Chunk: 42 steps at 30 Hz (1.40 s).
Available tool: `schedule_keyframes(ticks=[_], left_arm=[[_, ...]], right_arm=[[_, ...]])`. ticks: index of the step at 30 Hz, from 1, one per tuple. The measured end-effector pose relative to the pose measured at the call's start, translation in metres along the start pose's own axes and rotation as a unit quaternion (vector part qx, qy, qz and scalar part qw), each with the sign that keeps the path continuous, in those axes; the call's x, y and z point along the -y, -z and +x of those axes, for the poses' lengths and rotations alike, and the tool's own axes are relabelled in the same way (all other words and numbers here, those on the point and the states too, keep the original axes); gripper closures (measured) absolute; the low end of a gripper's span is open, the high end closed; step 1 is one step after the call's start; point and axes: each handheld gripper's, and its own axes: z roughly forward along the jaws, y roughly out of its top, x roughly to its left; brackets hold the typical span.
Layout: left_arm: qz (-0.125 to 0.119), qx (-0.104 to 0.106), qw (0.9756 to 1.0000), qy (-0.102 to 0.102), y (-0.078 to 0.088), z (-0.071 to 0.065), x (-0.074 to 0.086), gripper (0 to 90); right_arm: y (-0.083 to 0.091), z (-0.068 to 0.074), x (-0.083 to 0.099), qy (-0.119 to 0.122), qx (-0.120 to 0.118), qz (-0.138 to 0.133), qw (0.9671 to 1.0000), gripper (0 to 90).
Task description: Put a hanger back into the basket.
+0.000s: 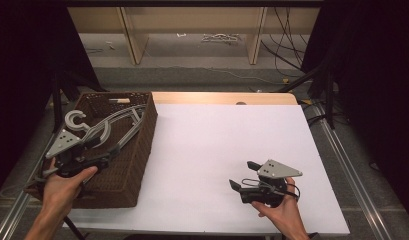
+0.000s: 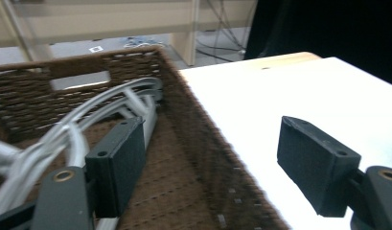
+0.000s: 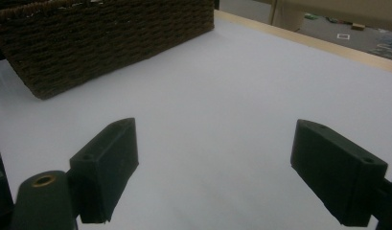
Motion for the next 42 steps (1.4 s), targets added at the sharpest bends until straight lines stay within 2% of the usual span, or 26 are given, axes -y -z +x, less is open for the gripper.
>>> schedule_keyframes(ticks=[3, 10, 11, 14, 19, 20, 21, 24, 25, 26, 28, 29, 32, 33, 34, 38, 40, 42], left_arm=[[-0.006, 0.029, 0.9995, -0.009, -0.005, -0.012, 0.002, 24.2], [-0.022, 0.069, 0.9970, -0.027, -0.015, -0.030, 0.005, 21.7], [-0.021, 0.070, 0.9968, -0.032, -0.015, -0.032, 0.005, 21.5], [-0.023, 0.077, 0.9963, -0.031, -0.018, -0.040, 0.008, 21.0], [-0.022, 0.083, 0.9955, -0.040, -0.023, -0.045, 0.010, 19.4], [-0.022, 0.085, 0.9957, -0.031, -0.024, -0.047, 0.013, 19.1], [-0.022, 0.085, 0.9957, -0.031, -0.024, -0.047, 0.013, 19.1], [-0.024, 0.091, 0.9945, -0.046, -0.027, -0.049, 0.015, 18.9], [-0.025, 0.091, 0.9947, -0.042, -0.027, -0.051, 0.015, 18.8], [-0.030, 0.097, 0.9936, -0.049, -0.029, -0.054, 0.016, 18.8], [-0.033, 0.098, 0.9934, -0.049, -0.029, -0.057, 0.017, 18.8], [-0.035, 0.101, 0.9926, -0.058, -0.029, -0.058, 0.017, 18.8], [-0.042, 0.102, 0.9926, -0.052, -0.029, -0.065, 0.020, 18.7], [-0.046, 0.106, 0.9910, -0.067, -0.030, -0.067, 0.021, 18.7], [-0.046, 0.106, 0.9910, -0.067, -0.030, -0.067, 0.021, 18.7], [-0.054, 0.107, 0.9905, -0.067, -0.032, -0.075, 0.027, 18.7], [-0.054, 0.107, 0.9900, -0.075, -0.034, -0.079, 0.032, 18.7], [-0.051, 0.116, 0.9886, -0.082, -0.036, -0.084, 0.037, 18.7]], right_arm=[[0.000, 0.000, 0.000, 0.003, 0.001, -0.002, 1.0000, 17.6], [-0.001, 0.000, 0.000, -0.003, -0.004, -0.006, 1.0000, 17.5], [-0.001, 0.000, 0.001, 0.002, 0.001, -0.011, 0.9999, 17.6], [-0.001, 0.000, 0.001, 0.000, 0.000, -0.006, 1.0000, 17.5], [-0.001, 0.000, 0.001, -0.003, -0.005, -0.004, 1.0000, 17.5], [-0.001, 0.000, 0.001, -0.003, -0.004, -0.006, 1.0000, 17.4], [-0.001, 0.000, 0.001, -0.003, -0.004, -0.006, 1.0000, 17.4], [-0.001, 0.000, 0.001, -0.003, -0.007, -0.004, 1.0000, 17.2], [-0.001, 0.000, 0.001, -0.002, -0.006, -0.005, 1.0000, 17.2], [-0.001, 0.000, 0.001, -0.003, -0.003, -0.007, 1.0000, 16.9], [-0.001, 0.001, 0.002, -0.004, -0.001, -0.014, 0.9999, 16.9], [-0.001, 0.001, 0.002, -0.002, 0.005, -0.016, 0.9999, 16.8], [-0.001, 0.002, 0.001, -0.002, 0.000, -0.015, 0.9999, 16.9], [0.001, 0.002, 0.001, -0.002, 0.000, -0.009, 1.0000, 16.8], [0.001, 0.002, 0.001, -0.002, 0.000, -0.009, 1.0000, 16.8], [0.002, 0.003, 0.003, -0.001, 0.008, -0.016, 0.9998, 16.8], [0.004, 0.004, 0.004, -0.004, 0.003, -0.018, 0.9998, 16.8], [0.007, 0.006, 0.005, -0.004, 0.007, -0.020, 0.9998, 16.8]])
